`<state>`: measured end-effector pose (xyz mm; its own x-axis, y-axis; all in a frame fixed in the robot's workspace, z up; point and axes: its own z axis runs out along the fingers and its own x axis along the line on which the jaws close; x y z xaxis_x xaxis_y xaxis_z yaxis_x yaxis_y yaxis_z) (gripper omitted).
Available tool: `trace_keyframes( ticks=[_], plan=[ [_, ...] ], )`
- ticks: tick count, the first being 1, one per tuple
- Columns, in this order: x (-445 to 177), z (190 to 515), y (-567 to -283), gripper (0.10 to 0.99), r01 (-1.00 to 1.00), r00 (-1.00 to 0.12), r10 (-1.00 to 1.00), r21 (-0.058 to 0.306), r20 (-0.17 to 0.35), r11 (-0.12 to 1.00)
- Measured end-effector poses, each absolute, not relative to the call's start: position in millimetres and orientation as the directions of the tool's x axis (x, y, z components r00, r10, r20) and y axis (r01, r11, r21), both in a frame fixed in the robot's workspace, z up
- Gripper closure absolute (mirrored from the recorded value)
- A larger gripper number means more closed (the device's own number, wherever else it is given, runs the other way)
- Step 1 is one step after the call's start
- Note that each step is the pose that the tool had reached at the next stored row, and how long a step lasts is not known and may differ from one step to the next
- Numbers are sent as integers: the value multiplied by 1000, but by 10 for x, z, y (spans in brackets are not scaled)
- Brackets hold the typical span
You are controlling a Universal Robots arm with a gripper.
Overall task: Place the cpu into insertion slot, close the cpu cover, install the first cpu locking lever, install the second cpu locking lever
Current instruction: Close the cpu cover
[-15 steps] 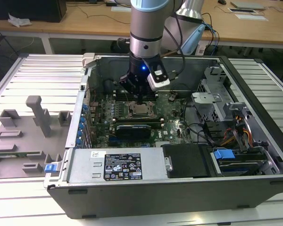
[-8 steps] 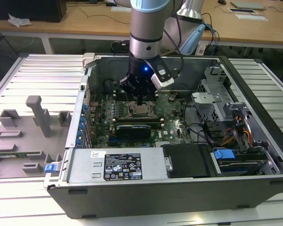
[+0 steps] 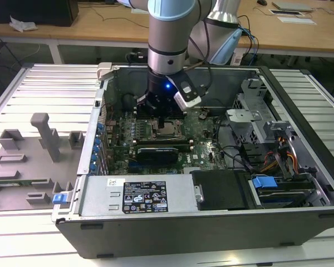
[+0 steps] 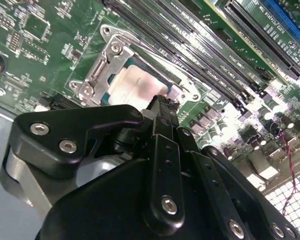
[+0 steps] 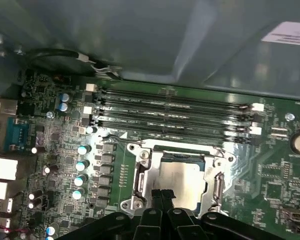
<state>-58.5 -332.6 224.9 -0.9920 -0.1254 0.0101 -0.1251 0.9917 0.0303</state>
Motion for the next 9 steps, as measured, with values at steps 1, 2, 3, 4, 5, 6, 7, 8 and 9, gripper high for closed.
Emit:
trace_keyframes(
  ticks=[1, 2, 3, 4, 5, 6, 7, 8, 9],
  plan=[
    [-588, 2241, -3326, 980, -134, -991, -135, 30, 10, 990],
    [-592, 2235, -3326, 980, -140, -990, -140, 31, 10, 990],
    [-601, 2217, -3326, 980, -143, -990, -143, 31, 10, 989],
    [-616, 2201, -3326, 980, -143, -990, -143, 31, 10, 989],
    [-624, 2192, -3326, 980, -143, -990, -143, 31, 10, 989],
    [-635, 2177, -3326, 980, -143, -990, -143, 31, 10, 989],
    [-643, 2161, -3326, 980, -143, -990, -143, 31, 10, 989],
    [-663, 2130, -3326, 980, -143, -990, -143, 31, 10, 989],
    [-671, 2120, -3326, 980, -143, -990, -143, 31, 10, 989]
  ],
)
